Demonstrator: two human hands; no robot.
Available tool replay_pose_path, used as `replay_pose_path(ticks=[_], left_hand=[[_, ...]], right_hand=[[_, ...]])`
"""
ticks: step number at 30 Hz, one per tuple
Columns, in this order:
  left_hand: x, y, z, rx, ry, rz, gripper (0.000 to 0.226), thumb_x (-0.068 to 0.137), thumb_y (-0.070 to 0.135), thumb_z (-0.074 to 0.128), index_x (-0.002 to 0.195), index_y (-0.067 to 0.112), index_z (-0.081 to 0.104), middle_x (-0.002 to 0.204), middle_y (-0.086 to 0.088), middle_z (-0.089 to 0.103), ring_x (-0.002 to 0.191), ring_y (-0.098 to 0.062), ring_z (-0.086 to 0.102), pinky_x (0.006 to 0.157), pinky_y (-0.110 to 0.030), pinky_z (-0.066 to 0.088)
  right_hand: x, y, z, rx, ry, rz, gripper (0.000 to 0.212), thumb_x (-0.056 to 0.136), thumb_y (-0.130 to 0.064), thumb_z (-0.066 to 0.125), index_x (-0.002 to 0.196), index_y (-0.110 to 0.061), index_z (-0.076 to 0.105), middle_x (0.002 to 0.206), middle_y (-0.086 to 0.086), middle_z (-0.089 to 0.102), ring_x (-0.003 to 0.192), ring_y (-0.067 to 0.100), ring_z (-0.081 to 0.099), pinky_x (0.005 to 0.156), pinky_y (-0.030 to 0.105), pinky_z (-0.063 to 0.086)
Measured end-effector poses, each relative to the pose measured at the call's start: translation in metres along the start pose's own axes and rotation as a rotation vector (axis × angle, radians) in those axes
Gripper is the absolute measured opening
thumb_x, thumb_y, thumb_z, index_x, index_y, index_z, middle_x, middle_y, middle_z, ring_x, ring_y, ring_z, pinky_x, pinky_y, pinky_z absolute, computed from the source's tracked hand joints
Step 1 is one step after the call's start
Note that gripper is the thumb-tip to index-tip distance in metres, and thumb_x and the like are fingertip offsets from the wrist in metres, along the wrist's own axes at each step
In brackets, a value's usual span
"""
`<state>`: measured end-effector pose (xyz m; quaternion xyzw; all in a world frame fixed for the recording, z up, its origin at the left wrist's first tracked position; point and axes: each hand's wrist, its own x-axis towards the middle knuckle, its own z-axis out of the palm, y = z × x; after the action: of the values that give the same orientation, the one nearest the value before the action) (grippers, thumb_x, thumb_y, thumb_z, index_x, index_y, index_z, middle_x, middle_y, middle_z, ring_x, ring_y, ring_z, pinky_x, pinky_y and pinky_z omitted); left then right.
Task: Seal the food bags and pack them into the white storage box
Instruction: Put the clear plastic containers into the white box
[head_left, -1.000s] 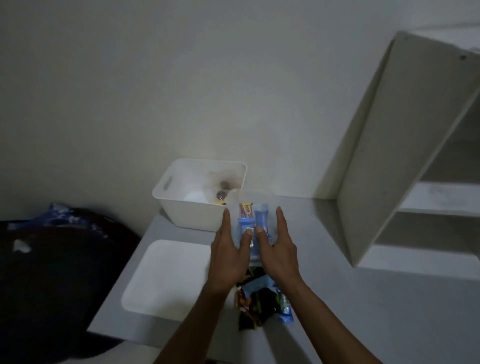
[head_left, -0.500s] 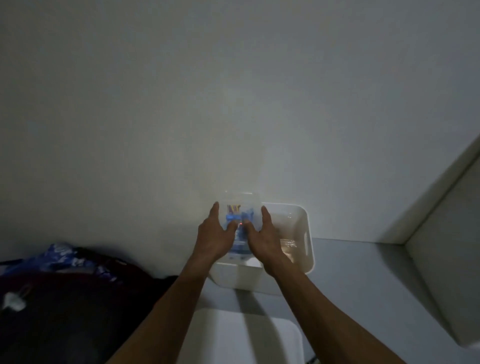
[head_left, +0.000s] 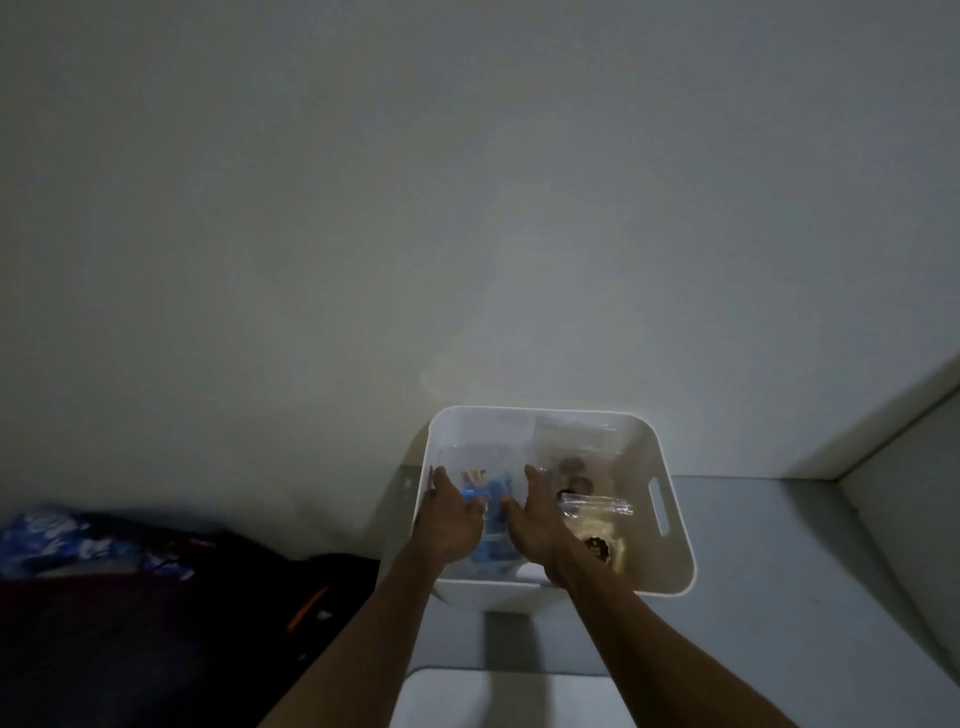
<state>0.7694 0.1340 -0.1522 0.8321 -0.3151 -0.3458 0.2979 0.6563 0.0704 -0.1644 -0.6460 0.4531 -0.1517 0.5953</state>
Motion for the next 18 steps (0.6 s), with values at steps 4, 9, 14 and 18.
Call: replay_pose_path(ticks=[4, 9, 14, 18], left_hand=[[0.019, -0.003, 0.008, 0.021, -0.072, -0.004, 0.072, 0.095, 0.014, 0.055, 0.15, 0.008, 0.01, 0.147, -0.013, 0.035, 0.132, -0.026, 0.042, 0.101, -0.027, 0.036], [0.038, -0.016, 0.017, 0.024, -0.151, -0.075, 0.085, 0.094, 0.012, 0.057, 0.151, 0.011, -0.005, 0.146, -0.015, 0.035, 0.128, -0.027, 0.045, 0.098, -0.029, 0.04], [0.05, -0.027, 0.026, 0.049, -0.179, -0.109, 0.099, 0.088, 0.015, 0.065, 0.15, 0.018, -0.013, 0.148, -0.017, 0.032, 0.127, -0.03, 0.046, 0.105, -0.038, 0.042], [0.057, -0.034, 0.032, 0.063, -0.18, -0.119, 0.101, 0.085, 0.014, 0.068, 0.15, 0.019, -0.01, 0.144, -0.015, 0.037, 0.121, -0.029, 0.05, 0.096, -0.035, 0.046]], right_hand=[[0.011, 0.008, -0.005, -0.02, 0.01, 0.056, 0.034, 0.101, -0.012, 0.049, 0.13, -0.014, 0.031, 0.124, 0.003, 0.051, 0.11, 0.016, 0.055, 0.097, 0.033, 0.049], [0.024, 0.02, 0.0, -0.05, -0.037, 0.145, 0.059, 0.099, -0.009, 0.052, 0.144, -0.01, 0.015, 0.132, 0.01, 0.051, 0.119, 0.025, 0.056, 0.106, 0.046, 0.046], [0.029, 0.021, 0.001, -0.083, -0.082, 0.191, 0.066, 0.099, -0.007, 0.053, 0.148, -0.01, 0.009, 0.141, 0.015, 0.044, 0.117, 0.018, 0.05, 0.102, 0.03, 0.042], [0.03, 0.017, 0.0, -0.137, -0.049, 0.215, 0.069, 0.096, -0.006, 0.055, 0.149, -0.012, 0.011, 0.137, 0.019, 0.048, 0.117, 0.027, 0.054, 0.103, 0.04, 0.046]])
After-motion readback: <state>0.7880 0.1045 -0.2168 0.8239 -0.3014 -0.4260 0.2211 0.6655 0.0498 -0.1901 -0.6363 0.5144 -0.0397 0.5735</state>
